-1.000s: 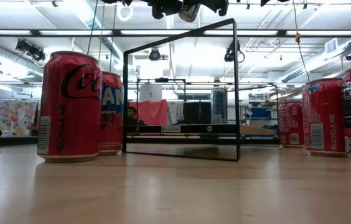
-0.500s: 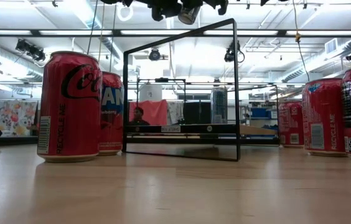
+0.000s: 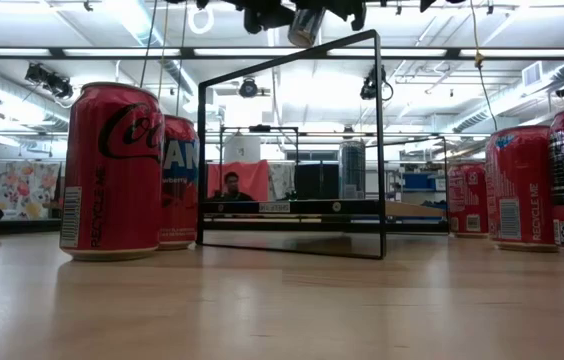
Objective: Place canned beverage on shelf
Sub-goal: Put the blue soda can on the shelf aligned with the other blue soda can
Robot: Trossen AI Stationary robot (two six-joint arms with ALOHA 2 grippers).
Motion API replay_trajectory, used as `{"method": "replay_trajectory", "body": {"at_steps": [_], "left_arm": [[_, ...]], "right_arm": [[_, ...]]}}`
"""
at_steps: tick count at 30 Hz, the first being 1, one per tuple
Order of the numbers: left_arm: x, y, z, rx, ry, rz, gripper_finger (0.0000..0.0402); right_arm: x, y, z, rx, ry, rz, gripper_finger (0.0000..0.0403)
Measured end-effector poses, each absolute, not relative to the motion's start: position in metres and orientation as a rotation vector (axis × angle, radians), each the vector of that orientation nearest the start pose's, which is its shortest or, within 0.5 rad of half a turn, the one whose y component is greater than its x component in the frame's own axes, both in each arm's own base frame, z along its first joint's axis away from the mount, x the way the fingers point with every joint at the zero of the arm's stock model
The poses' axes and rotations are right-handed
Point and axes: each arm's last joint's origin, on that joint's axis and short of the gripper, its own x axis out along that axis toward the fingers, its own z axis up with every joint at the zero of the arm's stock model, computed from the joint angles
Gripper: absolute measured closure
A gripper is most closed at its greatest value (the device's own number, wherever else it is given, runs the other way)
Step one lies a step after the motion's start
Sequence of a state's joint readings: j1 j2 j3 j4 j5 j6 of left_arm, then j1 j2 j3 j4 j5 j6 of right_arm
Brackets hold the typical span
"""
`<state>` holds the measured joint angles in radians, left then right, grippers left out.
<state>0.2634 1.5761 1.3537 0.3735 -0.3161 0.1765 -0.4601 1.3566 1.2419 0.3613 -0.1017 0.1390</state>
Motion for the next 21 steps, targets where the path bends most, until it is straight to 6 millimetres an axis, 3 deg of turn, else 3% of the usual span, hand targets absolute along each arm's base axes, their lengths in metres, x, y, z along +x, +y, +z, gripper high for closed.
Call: {"method": "replay_trajectory", "body": {"at_steps": [5, 14, 21], "left_arm": [[0.343, 0.102, 0.390, 0.170, -0.037, 0.586, 0.0054], [0.318, 0.096, 0.396, 0.166, 0.113, 0.577, 0.0054], [0.311, 0.094, 0.397, 0.123, 0.146, 0.576, 0.0054]], "right_arm": [[0.270, -0.139, 0.414, 0.083, -0.205, -0.373, 0.0141], [0.238, -0.133, 0.415, 0.127, -0.023, -0.416, 0.0141], [0.226, -0.125, 0.397, 0.123, 0.090, -0.399, 0.0141]]}}
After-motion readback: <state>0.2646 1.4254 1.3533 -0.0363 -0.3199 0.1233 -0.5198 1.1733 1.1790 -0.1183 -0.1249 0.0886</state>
